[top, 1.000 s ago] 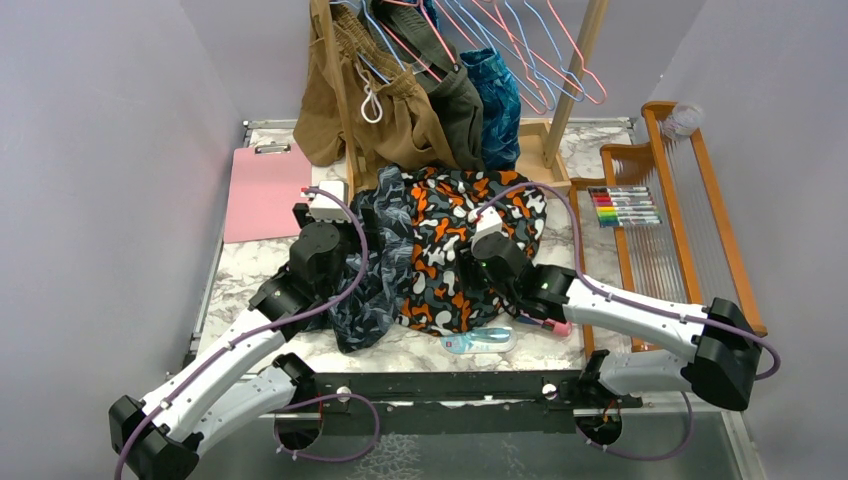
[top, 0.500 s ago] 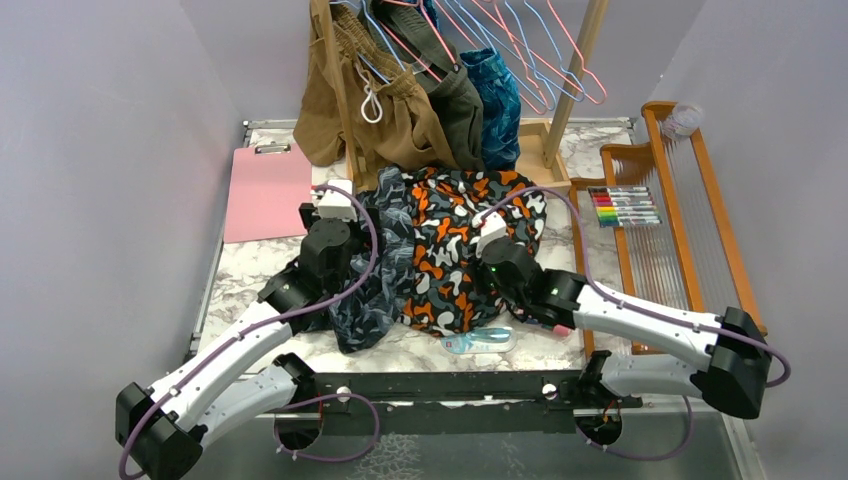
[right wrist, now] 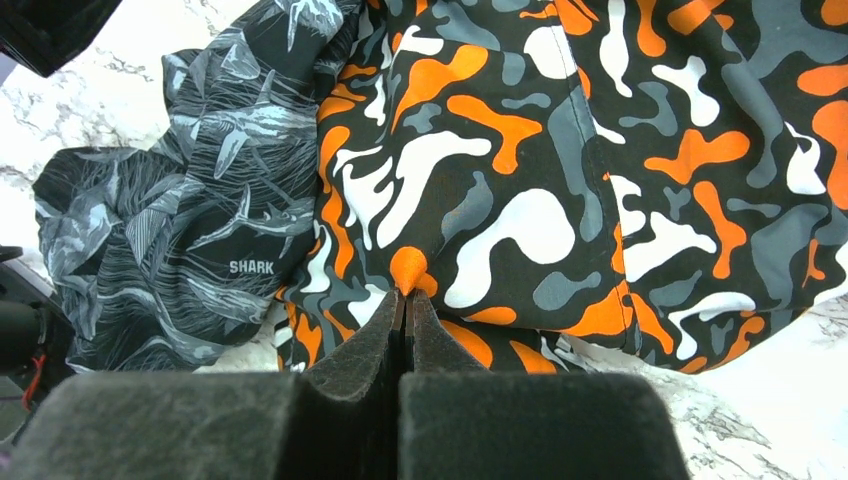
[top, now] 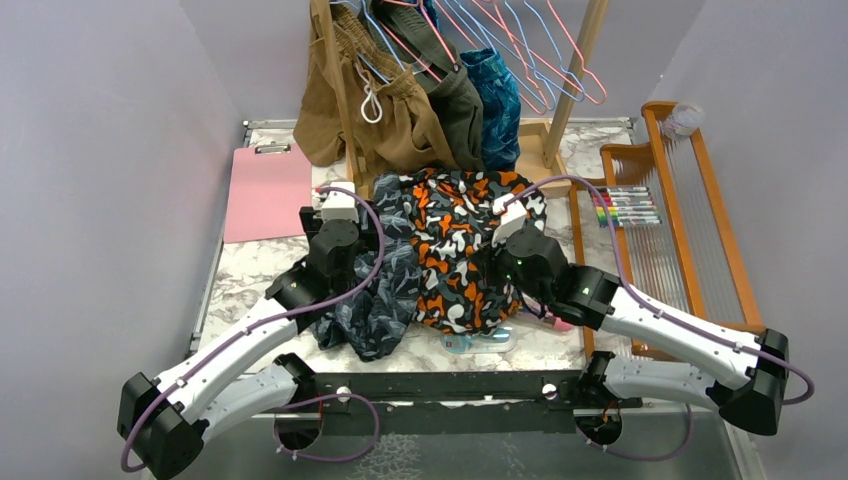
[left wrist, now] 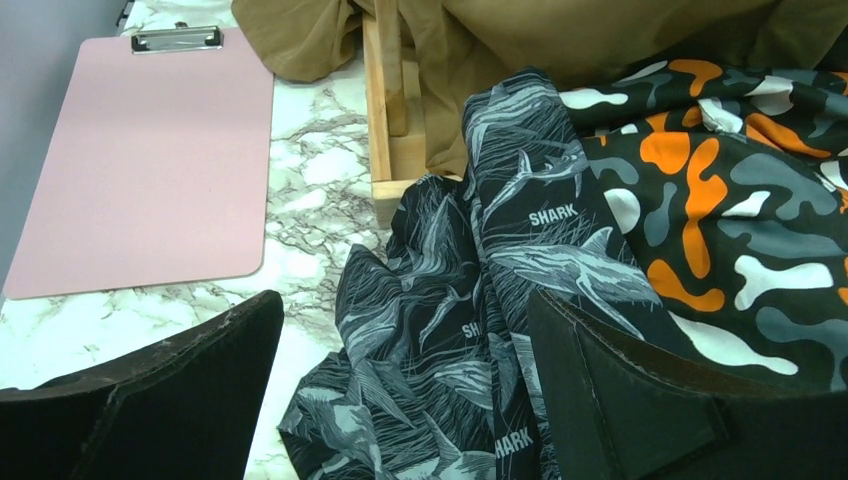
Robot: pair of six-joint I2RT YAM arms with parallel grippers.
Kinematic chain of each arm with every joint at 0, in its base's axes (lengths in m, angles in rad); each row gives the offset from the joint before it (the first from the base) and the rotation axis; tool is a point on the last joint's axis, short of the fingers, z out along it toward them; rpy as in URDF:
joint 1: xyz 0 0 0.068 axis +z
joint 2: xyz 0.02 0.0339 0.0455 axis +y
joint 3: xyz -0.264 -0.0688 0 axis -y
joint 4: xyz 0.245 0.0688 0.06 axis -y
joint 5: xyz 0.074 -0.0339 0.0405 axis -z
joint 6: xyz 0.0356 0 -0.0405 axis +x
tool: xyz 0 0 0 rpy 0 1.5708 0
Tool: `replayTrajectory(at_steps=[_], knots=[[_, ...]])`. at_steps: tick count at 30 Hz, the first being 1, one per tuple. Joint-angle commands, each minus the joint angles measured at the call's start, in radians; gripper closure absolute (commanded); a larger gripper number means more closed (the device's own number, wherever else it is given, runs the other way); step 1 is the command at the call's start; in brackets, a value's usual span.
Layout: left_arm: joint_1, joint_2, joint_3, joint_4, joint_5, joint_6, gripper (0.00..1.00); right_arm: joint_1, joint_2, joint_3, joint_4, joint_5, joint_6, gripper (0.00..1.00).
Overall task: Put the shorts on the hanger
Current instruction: Adjust the shorts at the center of the board.
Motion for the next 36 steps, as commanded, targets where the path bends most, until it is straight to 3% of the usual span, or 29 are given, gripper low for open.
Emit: replayTrajectory(at_steps=[1,14,19,23,25,32,36], knots=[[-0.011,-0.032,-0.04,0.057,-0.025,0.003,0.06,0.0,-0.044,0.037,-0.043,0.0,0.034,0.99],[-0.072,-0.021,-0.033,0.067,-0.011,0.005,0.08,-0.001,0.016,0.226,-0.207,-0.089,0.113,0.99],[-0.077,-0.131,-0.052,0.084,-0.009,0.015,0.08,-0.001,0.116,0.509,-0.284,-0.163,0.056,0.99],[-0.077,-0.2,-0.061,0.112,0.011,0.038,0.08,0.0,0.188,0.834,-0.368,-0.324,-0.003,0.99],[-0.077,-0.225,-0.052,0.105,0.006,0.041,0.08,-0.001,0.178,0.917,-0.35,-0.385,-0.024,0.99],[-0.075,-0.309,-0.057,0.118,0.013,0.068,0.07,-0.001,0.013,0.66,-0.17,-0.3,-0.096,0.99],[-0.068,-0.326,-0.061,0.12,-0.014,0.087,0.07,0.0,0.094,0.731,-0.167,-0.402,-0.149,0.99]])
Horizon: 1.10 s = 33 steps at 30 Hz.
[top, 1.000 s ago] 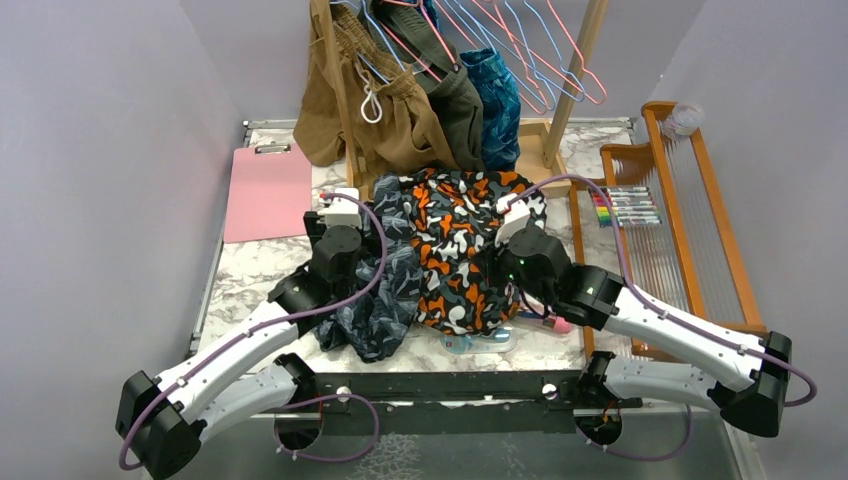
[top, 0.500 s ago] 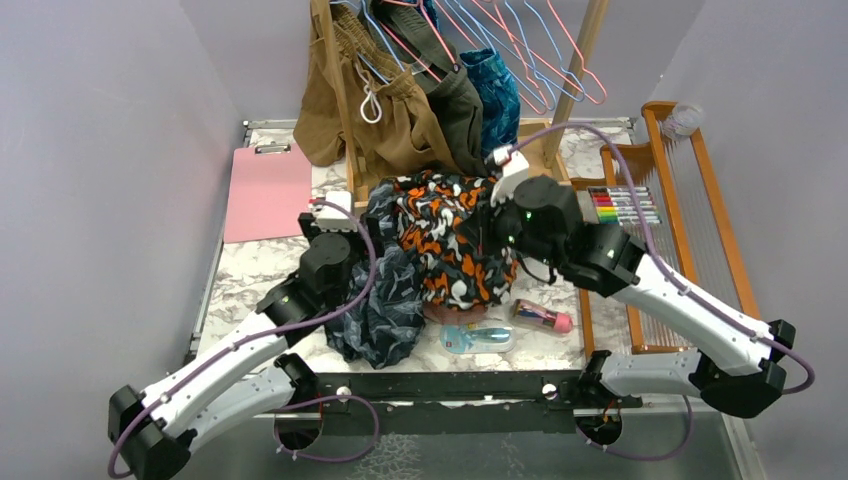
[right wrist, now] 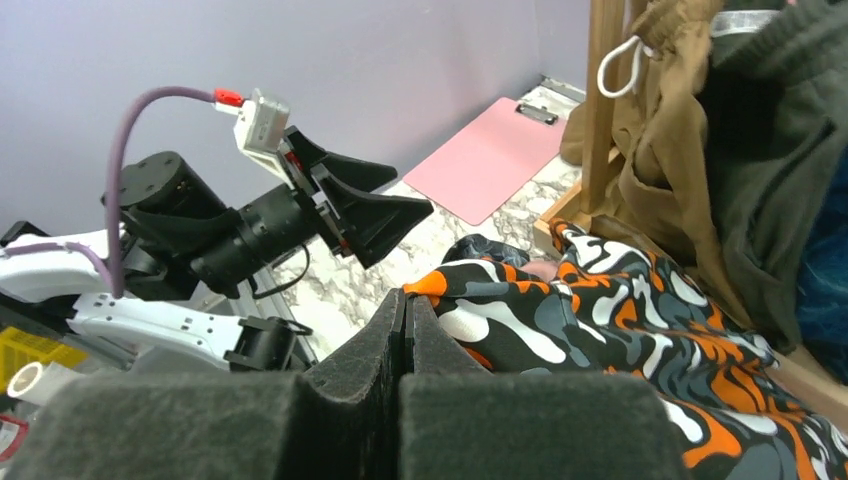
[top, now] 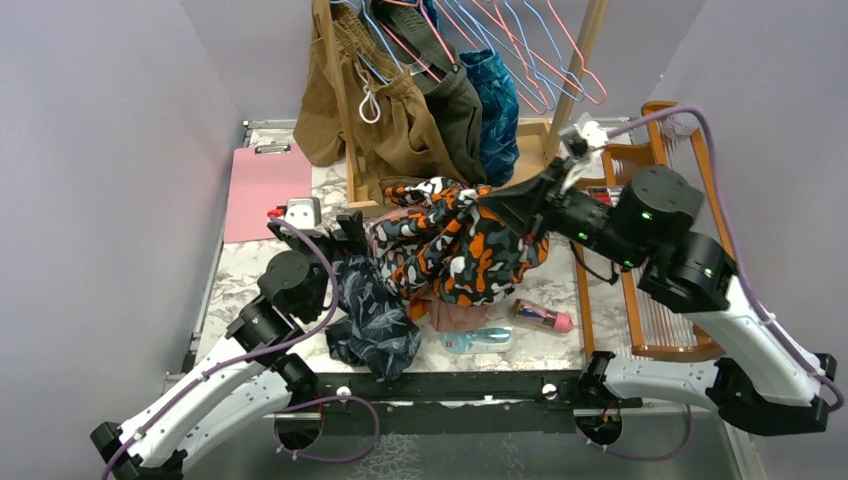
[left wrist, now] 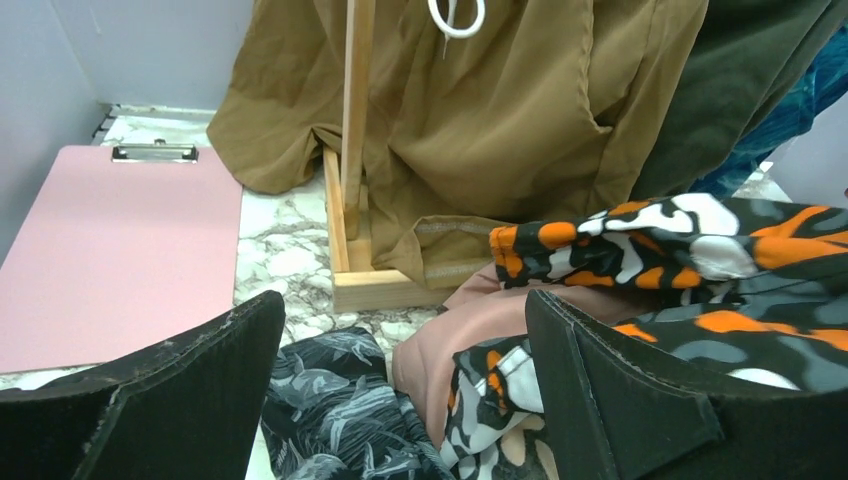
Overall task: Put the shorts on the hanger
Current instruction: Adjust the shorts at the center of the board.
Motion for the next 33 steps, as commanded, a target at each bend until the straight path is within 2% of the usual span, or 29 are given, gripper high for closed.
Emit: replayTrajectory(at_steps=[1,5,7,10,13,16,20,23,29,33], knots=[[0.007,-0.023,-0.008,0.033,-0.027,0.038,0.07,0.001,0.142,0.13,0.068,-0.133,-0.071,0.99],[0.007,-0.022,-0.012,0.031,-0.082,0.056,0.07,0.001,0.306,0.467,0.124,-0.449,-0.012,0.99],[0.008,-0.025,-0.011,0.03,-0.105,0.062,0.08,0.001,0.331,0.55,0.199,-0.539,0.002,0.99],[0.008,-0.037,-0.013,0.02,-0.147,0.064,0.08,0.001,0.288,0.489,0.267,-0.41,-0.068,0.99],[0.008,-0.057,-0.02,0.015,-0.186,0.058,0.08,0.001,0.177,0.208,0.376,-0.169,-0.102,0.99],[0.008,-0.074,-0.031,0.031,-0.208,0.063,0.09,0.0,0.074,-0.073,0.442,-0.015,-0.107,0.99],[0.008,-0.077,-0.033,0.034,-0.214,0.059,0.09,0.001,0.014,-0.294,0.38,0.185,-0.078,0.99],[0.008,-0.068,-0.032,0.038,-0.2,0.058,0.09,0.0,0.012,-0.342,0.32,0.257,-0.065,0.99],[0.009,-0.038,-0.021,0.03,-0.16,0.05,0.09,0.0,0.024,-0.212,0.354,0.23,-0.134,0.99],[0.008,-0.047,-0.014,0.009,-0.132,0.035,0.09,0.0,0.076,-0.238,0.326,0.261,-0.113,0.99]])
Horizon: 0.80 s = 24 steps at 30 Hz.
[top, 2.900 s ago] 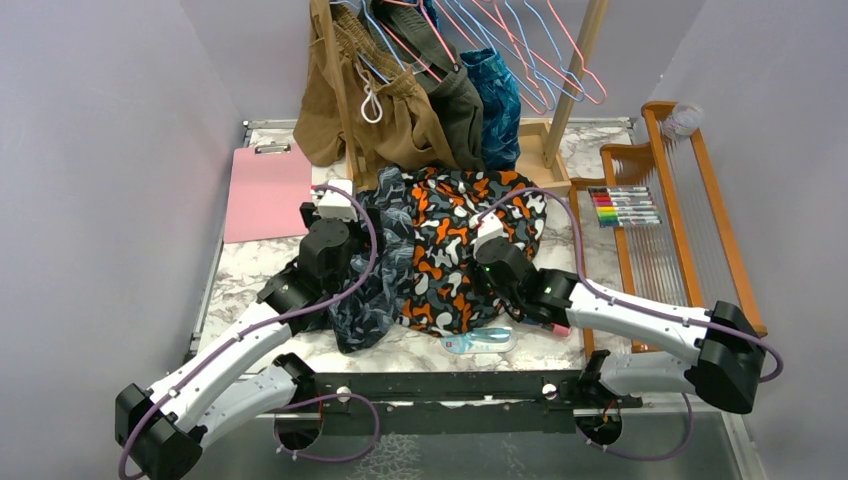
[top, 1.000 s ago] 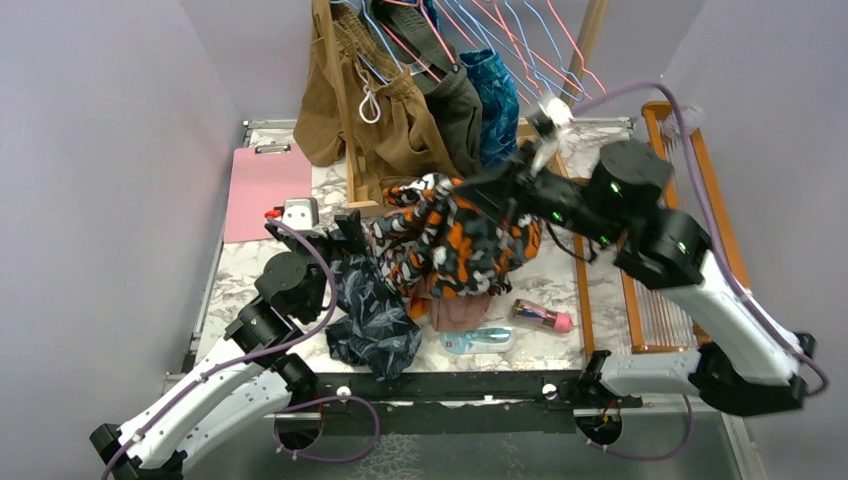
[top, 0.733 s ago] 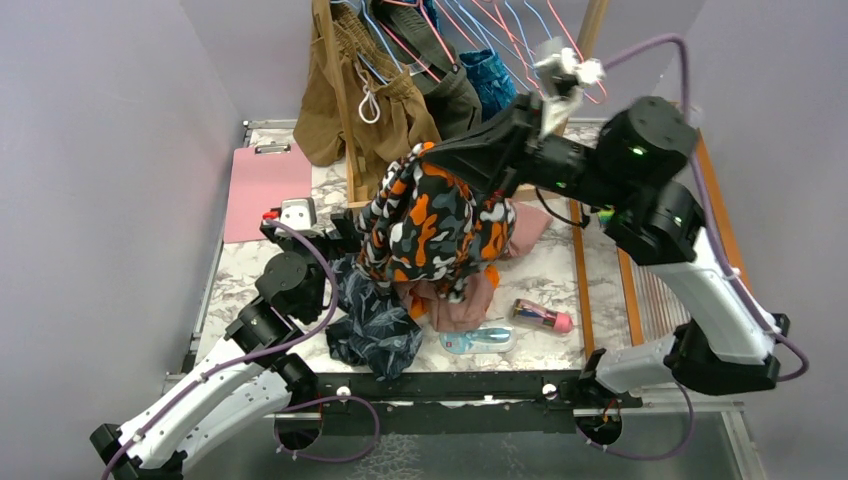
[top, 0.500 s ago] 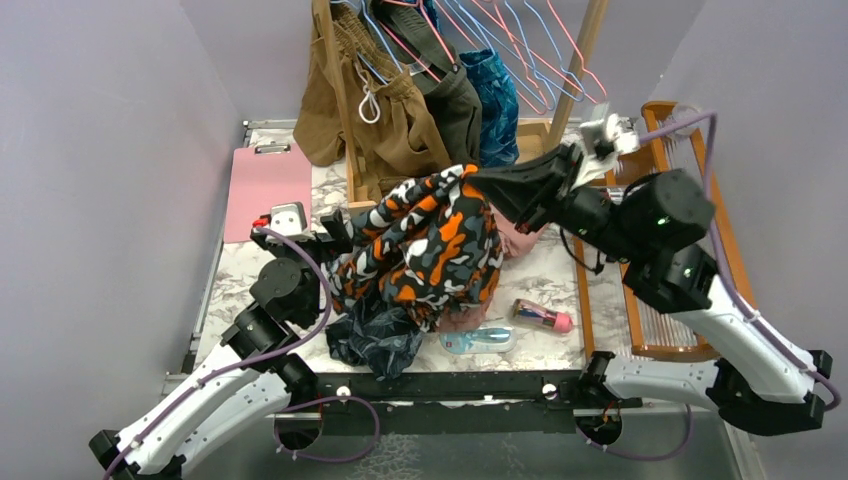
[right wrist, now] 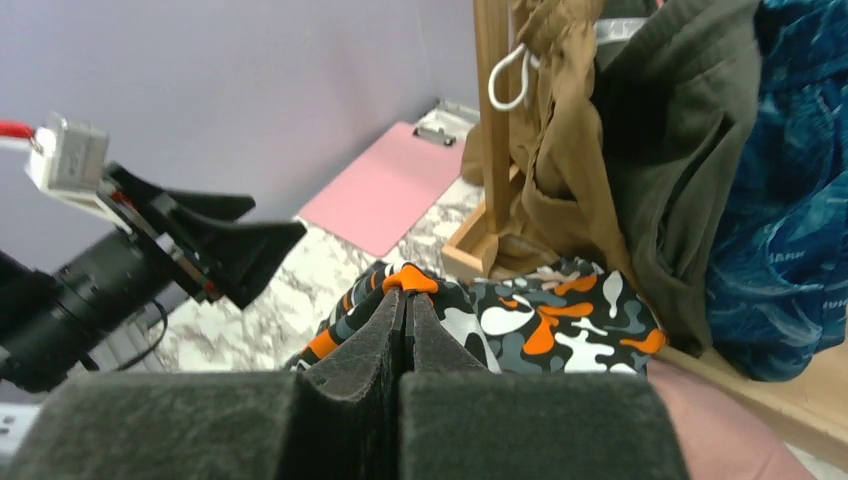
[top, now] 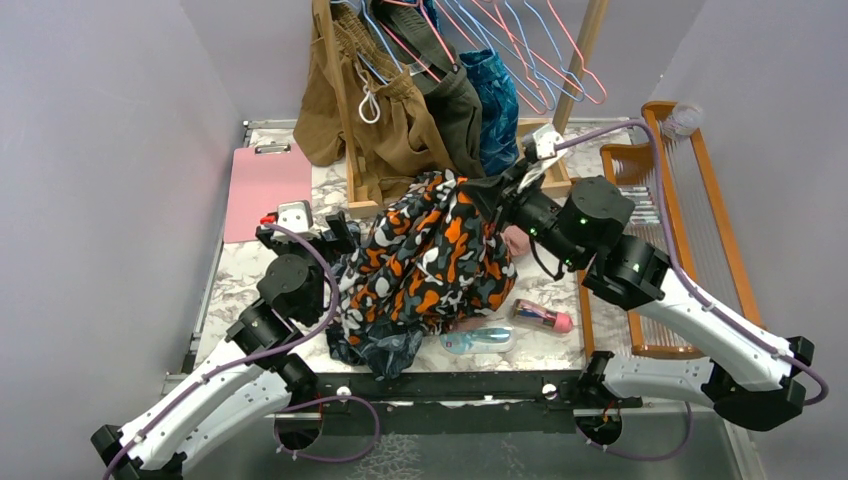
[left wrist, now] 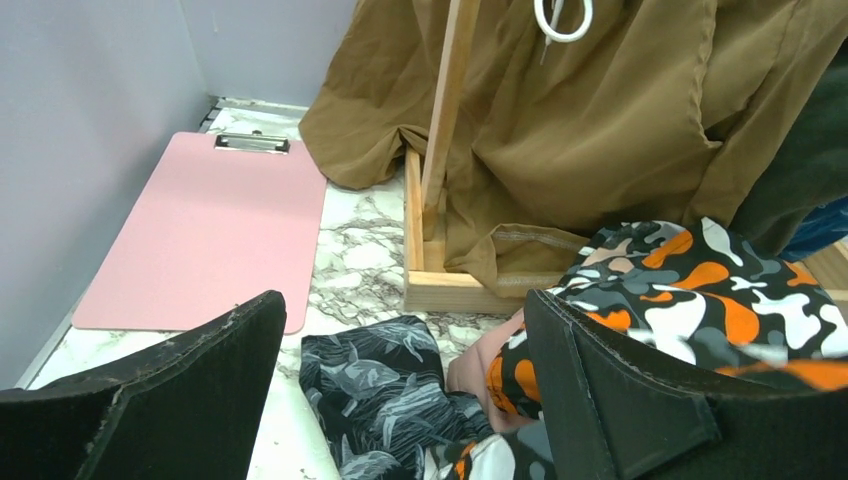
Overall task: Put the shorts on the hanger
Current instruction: Adjust the shorts at the center of the board.
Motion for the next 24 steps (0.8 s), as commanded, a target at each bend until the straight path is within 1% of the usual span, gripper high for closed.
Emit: replayTrajectory(at_steps=[1,4,5,7,10,11,13,15,17,18,19,24], knots=[[0.006,-0.013,0.016,0.0,0.045,-0.018,0.09,0.002,0.039,-0.018,0.027,0.078,0.009,0.99],[0.006,-0.02,0.013,0.006,0.065,-0.019,0.09,-0.021,0.096,-0.075,0.04,0.078,0.043,0.99],[0.006,-0.017,0.013,0.007,0.071,-0.019,0.09,-0.048,0.119,-0.071,0.041,0.045,0.06,0.99],[0.006,-0.011,0.016,0.007,0.08,-0.019,0.09,-0.116,0.174,-0.03,0.034,-0.068,0.101,0.99],[0.007,-0.005,0.021,0.001,0.088,-0.022,0.09,-0.139,0.257,0.053,0.016,-0.171,0.107,0.98],[0.006,-0.006,0.022,-0.002,0.091,-0.024,0.09,-0.139,0.278,0.071,0.003,-0.196,0.105,0.89],[0.006,-0.011,0.024,-0.004,0.111,-0.025,0.09,-0.139,0.297,0.089,-0.024,-0.208,0.099,0.61],[0.006,-0.019,0.021,0.005,0.145,-0.019,0.08,-0.139,0.283,0.072,-0.047,-0.189,0.087,0.37],[0.006,-0.02,0.021,0.013,0.18,-0.016,0.07,-0.139,0.238,0.018,-0.046,-0.174,0.072,0.23],[0.007,-0.019,0.021,0.013,0.199,-0.015,0.06,-0.139,0.208,-0.017,-0.047,-0.166,0.067,0.19],[0.006,-0.019,0.022,0.017,0.212,-0.015,0.06,-0.139,0.18,-0.046,-0.053,-0.16,0.066,0.17],[0.006,-0.004,0.02,0.025,0.251,-0.02,0.02,-0.139,-0.005,-0.21,-0.103,-0.19,0.08,0.16]])
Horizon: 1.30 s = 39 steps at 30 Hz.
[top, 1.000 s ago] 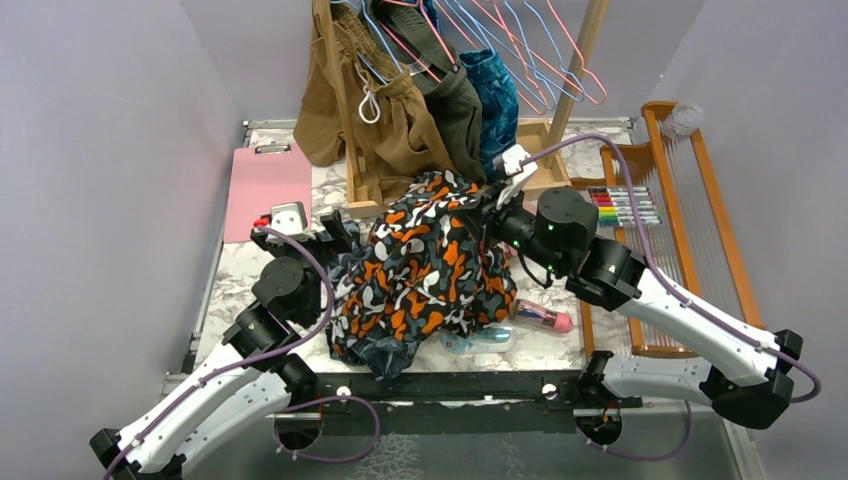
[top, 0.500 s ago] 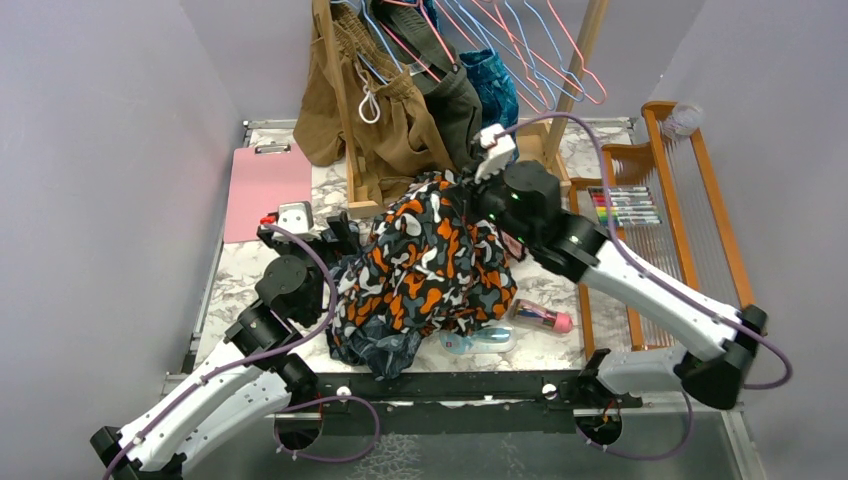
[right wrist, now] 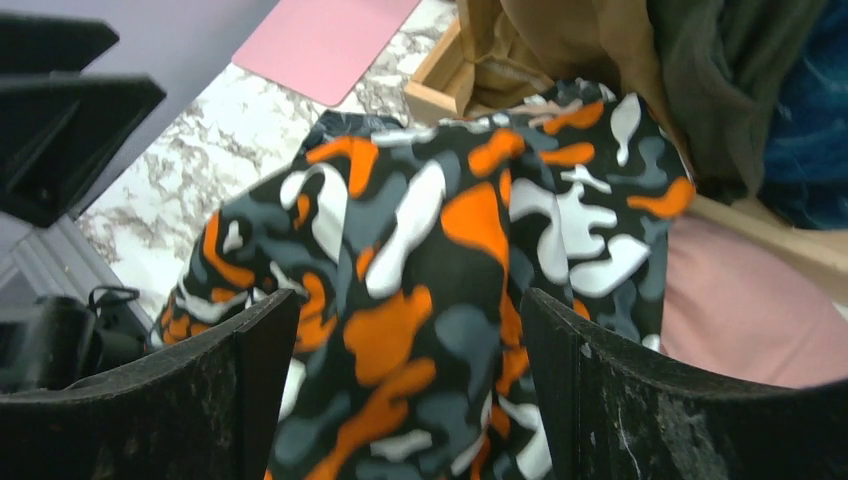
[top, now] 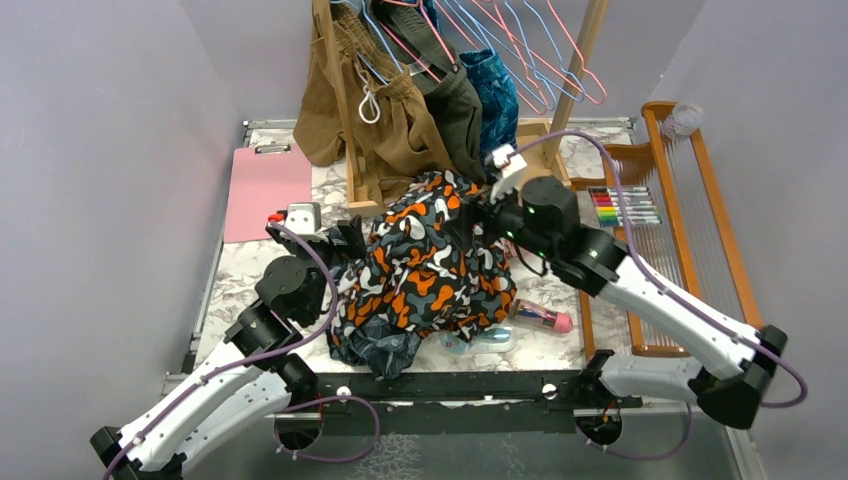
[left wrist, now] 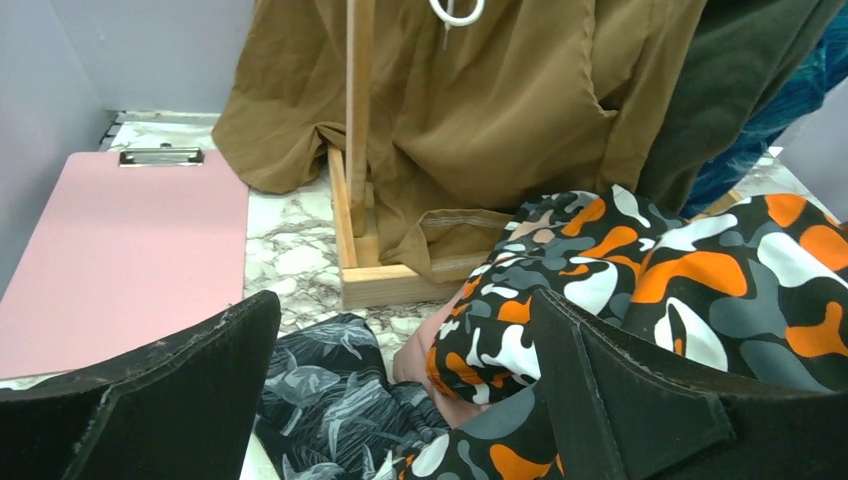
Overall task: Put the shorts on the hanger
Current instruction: Adjust the shorts at the center of the board.
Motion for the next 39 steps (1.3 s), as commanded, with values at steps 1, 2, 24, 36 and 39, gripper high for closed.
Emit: replayTrajectory(at_steps=[1,2,24,36,39], knots=[[0.006,0.012,0.019,0.032,0.072,-0.005,0.01,0.003,-0.161,-0.125,-0.068,-0.049,0.009,0.16],[0.006,0.02,0.02,0.034,0.067,-0.008,0.01,0.003,-0.193,-0.147,-0.085,-0.057,0.013,0.16],[0.006,0.067,0.038,0.008,0.038,-0.031,0.01,0.003,-0.33,-0.473,0.074,-0.399,0.212,0.28],[0.006,0.034,0.038,0.009,0.049,-0.029,0.01,0.003,-0.306,-0.425,0.094,-0.38,0.223,0.71],[0.006,0.009,0.035,0.013,0.045,-0.028,0.01,0.002,-0.264,-0.343,0.123,-0.386,0.205,0.91]])
